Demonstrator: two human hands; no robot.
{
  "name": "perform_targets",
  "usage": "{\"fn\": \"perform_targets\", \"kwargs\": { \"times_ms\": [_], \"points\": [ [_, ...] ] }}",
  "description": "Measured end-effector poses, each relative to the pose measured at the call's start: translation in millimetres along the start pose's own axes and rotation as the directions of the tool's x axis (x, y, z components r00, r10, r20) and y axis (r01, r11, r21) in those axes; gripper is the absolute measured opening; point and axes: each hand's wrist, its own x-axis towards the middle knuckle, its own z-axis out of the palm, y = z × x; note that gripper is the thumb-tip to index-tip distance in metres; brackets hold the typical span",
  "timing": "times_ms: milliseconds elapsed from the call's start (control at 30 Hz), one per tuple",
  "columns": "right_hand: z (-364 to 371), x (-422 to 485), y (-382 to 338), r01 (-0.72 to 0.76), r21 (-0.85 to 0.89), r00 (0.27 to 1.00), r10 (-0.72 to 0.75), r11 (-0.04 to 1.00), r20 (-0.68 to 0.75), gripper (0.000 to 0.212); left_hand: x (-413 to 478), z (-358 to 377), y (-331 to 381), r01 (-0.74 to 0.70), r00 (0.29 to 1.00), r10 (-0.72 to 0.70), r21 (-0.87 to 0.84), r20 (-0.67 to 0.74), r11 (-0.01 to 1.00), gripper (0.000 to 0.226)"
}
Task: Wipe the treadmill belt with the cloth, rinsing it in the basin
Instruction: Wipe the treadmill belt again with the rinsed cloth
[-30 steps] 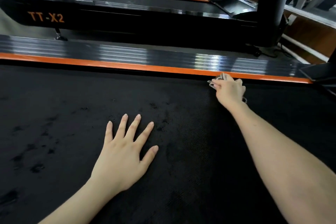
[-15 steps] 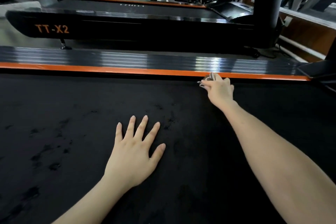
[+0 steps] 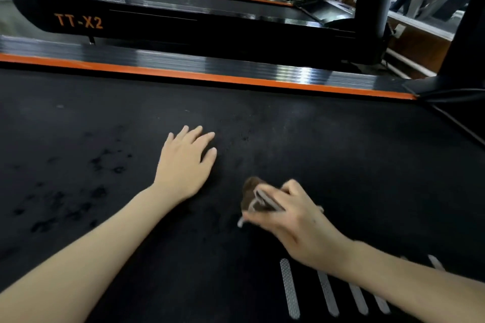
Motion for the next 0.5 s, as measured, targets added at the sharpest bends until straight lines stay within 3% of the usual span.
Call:
{"fn": "perform_targets", "kwargs": {
  "times_ms": [67, 133, 200, 333, 400, 500],
  "points": [
    [-5.2, -9.0, -3.9, 0.088, 0.029, 0.996, -0.088, 0.996, 0.012, 0.029, -27.0, -8.4, -6.1, -0.019, 0.998, 0.017, 0.043, 0.062, 0.999, 0.051],
    [0.4, 12.1, 17.7, 0.128, 0.024, 0.992, -0.129, 0.991, 0.012, 0.027, -55.2, -13.3, -13.4, -0.026, 0.99, 0.01, 0.115, 0.143, 0.993, 0.074],
    [14.5, 50.9, 51.5, 0.039, -0.056, 0.999, -0.04, 0.998, -0.029, 0.029, -76.4, -14.0, -20.0, -0.024, 0.976, -0.022, 0.208, 0.218, 0.978, 0.091],
    [32.3, 90.5, 73.4, -0.295, -0.116, 0.95, 0.277, 0.949, -0.146, 0.022, -88.4, -10.8, -21.2, -0.023, 0.966, -0.058, 0.308, 0.251, 0.951, 0.091],
    [29.9, 82.4, 57.7, -0.301, -0.074, 0.945, 0.286, 0.951, -0.16, 0.023, -89.7, -7.1, -20.1, -0.035, 0.968, -0.056, 0.348, 0.246, 0.937, 0.09],
    [18.8, 49.1, 26.3, -0.196, -0.038, 0.973, 0.19, 0.98, -0.132, 0.031, -91.2, -3.2, -20.6, -0.041, 0.968, -0.056, 0.375, 0.244, 0.926, 0.09]
  ]
}}
